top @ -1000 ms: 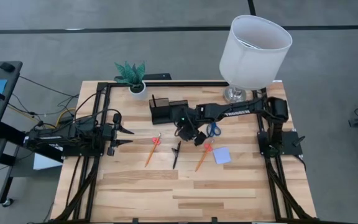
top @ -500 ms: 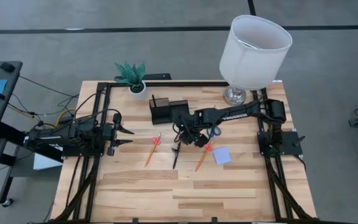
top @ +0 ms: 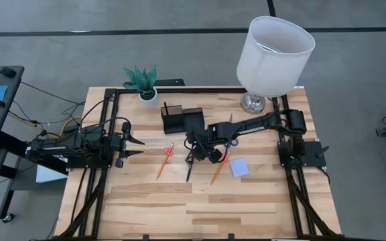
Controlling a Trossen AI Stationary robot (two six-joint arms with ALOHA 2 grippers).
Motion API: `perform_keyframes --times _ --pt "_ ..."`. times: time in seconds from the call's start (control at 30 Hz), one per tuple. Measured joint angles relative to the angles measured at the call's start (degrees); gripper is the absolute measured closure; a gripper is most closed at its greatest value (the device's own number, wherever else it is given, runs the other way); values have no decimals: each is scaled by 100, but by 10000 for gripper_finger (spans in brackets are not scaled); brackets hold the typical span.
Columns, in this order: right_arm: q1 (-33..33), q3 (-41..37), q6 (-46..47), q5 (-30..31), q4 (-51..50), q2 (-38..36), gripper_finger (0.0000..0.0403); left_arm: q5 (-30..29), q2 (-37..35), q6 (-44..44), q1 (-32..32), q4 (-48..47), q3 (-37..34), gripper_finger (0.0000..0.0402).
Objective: Pick and place office supplies into organizer
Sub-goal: Put the black pen into the black desk organizer
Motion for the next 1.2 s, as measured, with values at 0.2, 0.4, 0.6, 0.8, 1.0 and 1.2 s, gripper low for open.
perform_keyframes --times 0.2,0.4,0.6,0.8,1.0,1.2 --pt "85 0 137 -3 212 0 225 0 0 0 1 0 0 258" --pt "104 0 188 -5 205 0 227 -2 0 0 0 -2 0 258" --pt "146 0 288 -23 143 0 228 -7 0 0 0 -2 0 258" --pt "193 0 290 -20 172 0 229 -18 -2 0 2 -2 0 258" --pt "191 0 286 -14 172 0 231 -17 -2 0 0 -2 0 258" --pt "191 7 288 8 231 196 230 -16 0 0 0 -2 0 258"
